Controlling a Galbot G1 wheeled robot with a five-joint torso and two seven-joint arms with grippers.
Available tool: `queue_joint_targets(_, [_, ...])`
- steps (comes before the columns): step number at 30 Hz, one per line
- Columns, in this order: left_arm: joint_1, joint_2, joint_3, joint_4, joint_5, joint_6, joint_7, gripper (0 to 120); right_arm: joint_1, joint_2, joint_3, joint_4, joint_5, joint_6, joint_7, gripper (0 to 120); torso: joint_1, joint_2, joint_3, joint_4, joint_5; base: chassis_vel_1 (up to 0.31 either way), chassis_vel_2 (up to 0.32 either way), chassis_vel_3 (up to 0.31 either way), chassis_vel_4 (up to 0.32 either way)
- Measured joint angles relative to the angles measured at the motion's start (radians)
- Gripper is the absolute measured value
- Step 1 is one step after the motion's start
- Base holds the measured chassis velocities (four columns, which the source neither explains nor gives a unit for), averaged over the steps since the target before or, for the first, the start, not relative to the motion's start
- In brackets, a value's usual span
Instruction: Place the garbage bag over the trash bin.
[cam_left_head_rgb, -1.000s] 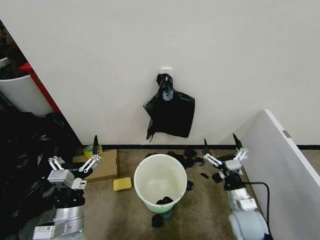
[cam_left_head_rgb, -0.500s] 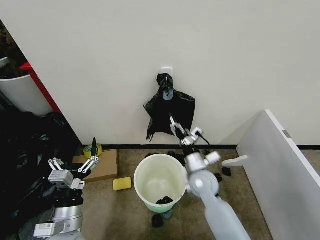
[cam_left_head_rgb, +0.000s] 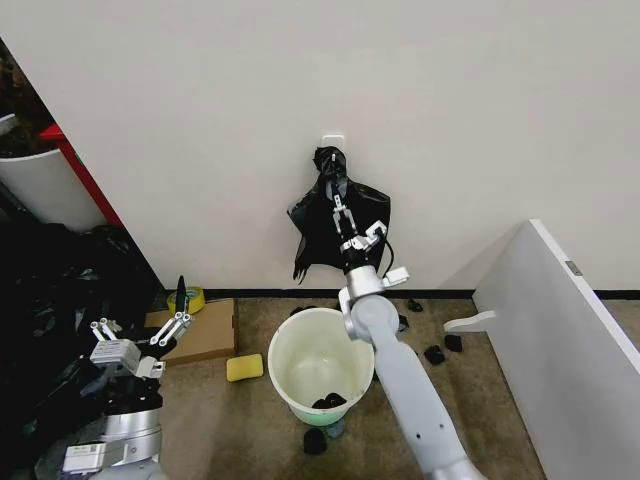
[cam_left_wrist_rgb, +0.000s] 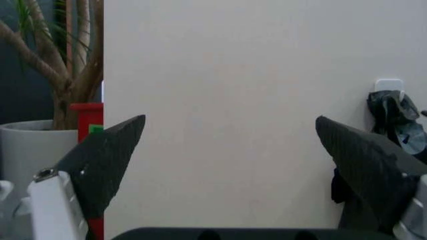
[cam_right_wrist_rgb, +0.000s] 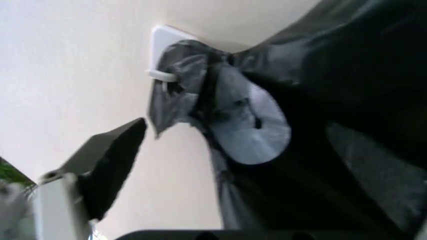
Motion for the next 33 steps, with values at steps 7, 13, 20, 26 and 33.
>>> queue_joint_targets(7, [-0.005, 0.008, -0.005, 0.013, -0.007, 0.004, -0.001, 100, 0.014, -0.001, 0.023, -0.05, -0.051, -0.002, -0.046, 70, 0.0, 0.0, 0.0, 0.0001, 0.0002, 0.0, 0.0, 0.0, 0.0])
queue_joint_targets(13, [-0.01, 0.014, -0.006, 0.024, -0.01, 0.004, -0.003, 100, 0.013, -0.002, 0.034, -0.053, -0.063, 0.002, -0.081, 48, 0.0, 0.0, 0.0, 0.0001, 0.0002, 0.0, 0.0, 0.0, 0.0])
queue_joint_targets(20, [-0.023, 0.02, -0.005, 0.042, -0.01, 0.004, -0.013, 100, 0.014, -0.002, 0.033, -0.048, -0.073, 0.009, -0.094, 23, 0.0, 0.0, 0.0, 0.0001, 0.0002, 0.0, 0.0, 0.0, 0.0])
queue_joint_targets(26, [-0.027, 0.02, -0.002, 0.05, -0.007, 0.004, -0.018, 100, 0.006, -0.003, 0.016, -0.043, -0.126, 0.022, -0.106, 3, 0.0, 0.0, 0.0, 0.0001, 0.0002, 0.0, 0.0, 0.0, 0.0])
queue_joint_targets(33, [-0.027, 0.02, -0.002, 0.061, -0.005, 0.002, -0.031, 100, -0.031, -0.003, -0.008, 0.003, -0.175, 0.033, -0.126, 0, 0.0, 0.0, 0.0, 0.0001, 0.0001, 0.0, 0.0, 0.0, 0.0])
